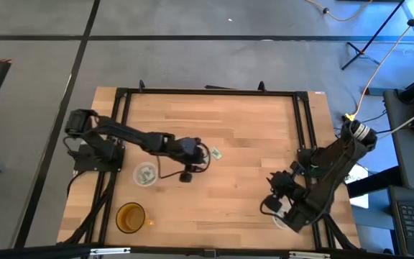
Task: Pick and place items into bin
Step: Put the green stevia packet into the left transparent bin
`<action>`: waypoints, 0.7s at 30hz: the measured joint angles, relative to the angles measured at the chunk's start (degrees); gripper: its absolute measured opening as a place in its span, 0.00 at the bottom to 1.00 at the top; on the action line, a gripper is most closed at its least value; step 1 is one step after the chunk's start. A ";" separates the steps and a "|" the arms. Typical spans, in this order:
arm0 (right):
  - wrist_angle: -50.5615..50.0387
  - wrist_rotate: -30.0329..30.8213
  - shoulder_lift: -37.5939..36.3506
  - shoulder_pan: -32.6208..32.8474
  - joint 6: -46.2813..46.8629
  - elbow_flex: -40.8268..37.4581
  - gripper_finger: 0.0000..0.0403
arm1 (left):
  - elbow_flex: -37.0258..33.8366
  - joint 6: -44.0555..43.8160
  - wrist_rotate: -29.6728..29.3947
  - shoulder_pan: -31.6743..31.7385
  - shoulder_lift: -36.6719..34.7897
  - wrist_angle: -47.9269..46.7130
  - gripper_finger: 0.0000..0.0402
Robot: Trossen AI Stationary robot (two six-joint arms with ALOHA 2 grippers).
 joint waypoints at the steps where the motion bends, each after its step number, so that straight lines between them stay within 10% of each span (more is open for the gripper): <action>1: 1.00 0.04 -0.26 -0.47 -0.09 -1.82 0.25 | 0.46 -0.03 -1.32 0.34 1.19 -0.12 0.30; 21: 12.55 0.09 -0.75 -5.99 -5.09 -12.74 0.25 | 2.68 -7.77 -5.95 3.06 10.28 -1.44 0.40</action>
